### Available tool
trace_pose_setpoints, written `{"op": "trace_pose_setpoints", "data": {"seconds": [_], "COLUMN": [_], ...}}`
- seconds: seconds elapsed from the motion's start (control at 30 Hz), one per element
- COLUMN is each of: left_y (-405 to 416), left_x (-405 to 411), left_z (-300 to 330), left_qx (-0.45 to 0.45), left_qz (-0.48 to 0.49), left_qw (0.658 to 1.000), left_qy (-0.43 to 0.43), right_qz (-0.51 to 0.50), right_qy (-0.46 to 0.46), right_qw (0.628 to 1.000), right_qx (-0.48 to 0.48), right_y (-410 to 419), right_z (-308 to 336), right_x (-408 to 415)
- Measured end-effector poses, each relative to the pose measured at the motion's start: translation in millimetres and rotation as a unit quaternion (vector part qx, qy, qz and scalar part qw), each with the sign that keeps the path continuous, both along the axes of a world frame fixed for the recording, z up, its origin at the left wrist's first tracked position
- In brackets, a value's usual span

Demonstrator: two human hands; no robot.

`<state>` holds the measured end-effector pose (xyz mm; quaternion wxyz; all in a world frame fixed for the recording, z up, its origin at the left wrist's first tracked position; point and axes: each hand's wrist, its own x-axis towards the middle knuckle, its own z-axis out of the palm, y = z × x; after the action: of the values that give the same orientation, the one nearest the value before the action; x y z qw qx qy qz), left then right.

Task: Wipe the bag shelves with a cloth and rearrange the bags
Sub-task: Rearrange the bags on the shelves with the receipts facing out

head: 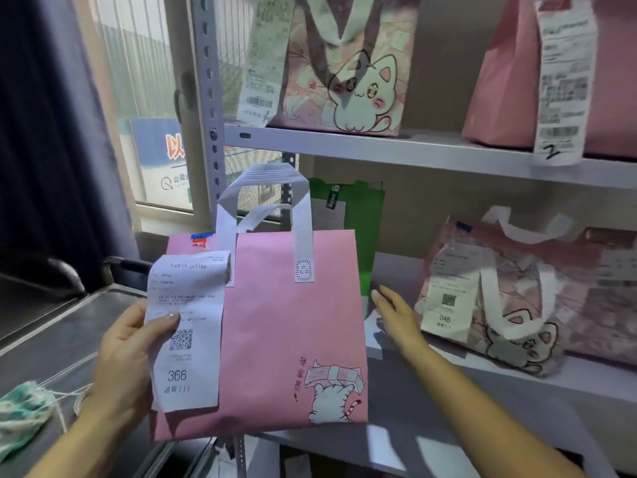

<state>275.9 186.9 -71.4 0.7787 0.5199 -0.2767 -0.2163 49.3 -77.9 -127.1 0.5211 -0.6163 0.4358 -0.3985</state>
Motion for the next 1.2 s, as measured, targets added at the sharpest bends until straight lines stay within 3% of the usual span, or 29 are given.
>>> {"op": "trace_pose_setpoints", "data": {"seconds": [0.2,0.47,0.63,0.73,0.87,1.07,1.2], "left_y": [-24.2,-59.1,-84.3,-101.9,-129.0,-200.6,-250.6], "left_x": [-69.9,-173.9,-235.0,-260.9,-258.8,-224.3,-211.4], "left_z": [-11.2,-31.4,-41.6,-42.9,-45.8,-45.1,-35.9], "left_qx": [0.004,0.019,0.016,0.016,0.051,0.131,0.168], "left_qz": [-0.053,-0.111,-0.140,-0.208,-0.291,-0.192,-0.195], "left_qw": [0.998,0.993,0.990,0.978,0.948,0.959,0.951], "left_qy": [0.041,0.028,0.020,-0.003,-0.115,-0.161,-0.173], "right_qz": [0.060,0.119,0.007,-0.053,-0.128,-0.229,-0.249], "right_qy": [-0.071,-0.042,-0.042,-0.060,-0.084,-0.103,-0.097], "right_qw": [0.996,0.992,0.997,0.994,0.985,0.964,0.959], "right_qx": [0.014,0.000,0.061,0.078,0.085,0.084,0.099], "right_y": [54.9,108.8,114.1,116.4,124.4,128.8,129.0], "right_z": [34.6,42.0,38.2,43.9,42.2,50.1,45.9], "right_x": [-98.5,-219.3,-272.9,-304.3,-339.8,-360.4,-361.5]}}
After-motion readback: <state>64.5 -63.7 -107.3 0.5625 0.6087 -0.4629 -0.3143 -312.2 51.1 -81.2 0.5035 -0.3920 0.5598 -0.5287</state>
